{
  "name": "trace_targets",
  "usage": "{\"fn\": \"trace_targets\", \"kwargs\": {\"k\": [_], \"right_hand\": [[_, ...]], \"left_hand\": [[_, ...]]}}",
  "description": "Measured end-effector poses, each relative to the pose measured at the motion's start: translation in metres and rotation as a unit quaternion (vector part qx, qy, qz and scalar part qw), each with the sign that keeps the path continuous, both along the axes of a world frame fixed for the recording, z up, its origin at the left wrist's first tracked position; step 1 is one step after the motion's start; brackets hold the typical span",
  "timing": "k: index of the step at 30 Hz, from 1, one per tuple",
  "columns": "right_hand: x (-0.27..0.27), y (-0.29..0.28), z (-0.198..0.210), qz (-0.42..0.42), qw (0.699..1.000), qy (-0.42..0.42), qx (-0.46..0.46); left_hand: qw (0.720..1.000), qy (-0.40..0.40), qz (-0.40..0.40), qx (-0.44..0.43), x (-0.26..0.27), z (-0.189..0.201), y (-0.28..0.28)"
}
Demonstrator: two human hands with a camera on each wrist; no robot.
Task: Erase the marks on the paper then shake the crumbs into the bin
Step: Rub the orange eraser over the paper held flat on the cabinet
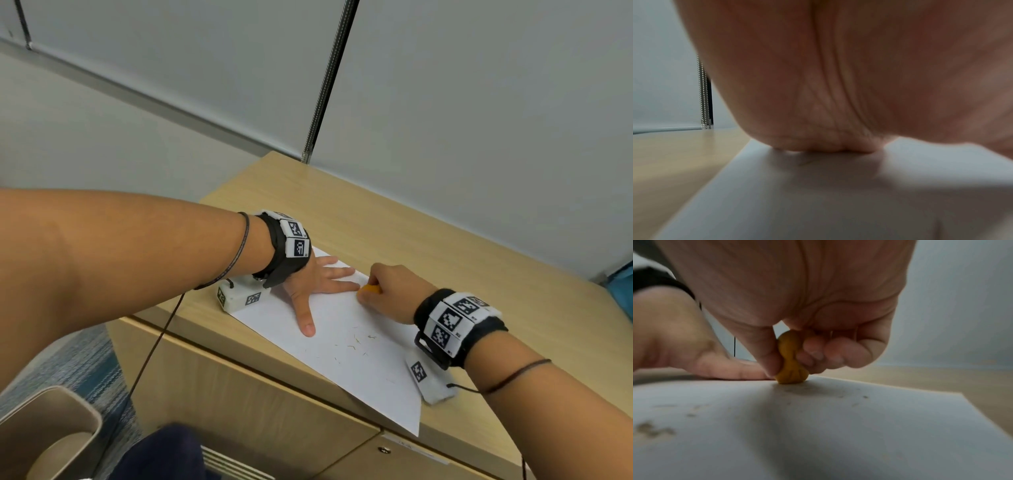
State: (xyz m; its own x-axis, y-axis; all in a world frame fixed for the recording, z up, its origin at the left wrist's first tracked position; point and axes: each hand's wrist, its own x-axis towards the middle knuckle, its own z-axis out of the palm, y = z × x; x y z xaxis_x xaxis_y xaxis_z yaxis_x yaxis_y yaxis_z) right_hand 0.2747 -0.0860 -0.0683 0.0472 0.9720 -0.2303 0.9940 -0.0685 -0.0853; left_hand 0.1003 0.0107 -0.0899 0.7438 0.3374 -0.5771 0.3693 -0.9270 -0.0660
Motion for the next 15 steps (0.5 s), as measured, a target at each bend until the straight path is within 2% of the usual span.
{"fn": "trace_targets", "kwargs": {"k": [2,7,9,13,15], "right_hand": [[-0.006,0.001,0.003,-0.008,1.000,0.006,0.014],[-0.049,-0.034,-0.003,0.144,0.988,0.039,-0.029],[-0.036,-0.024,0.001,0.135,0.990,0.021,-0.037],[-0.013,0.005,0.009,0.034,0.999,-0.034,0.017],[-0.036,-0.007,0.003,0.087,0.996,-0.013,0.008]], "left_hand": [[1.000,0.005,-0.002,0.005,0.001,0.000,0.001],[1.000,0.003,0.008,-0.019,0.000,0.004,0.000],[1.000,0.002,0.006,-0.018,-0.001,0.004,0.000],[1.000,0.007,0.000,-0.003,0.001,0.001,0.002],[1.000,0.009,0.003,-0.008,0.001,0.003,0.001]]}}
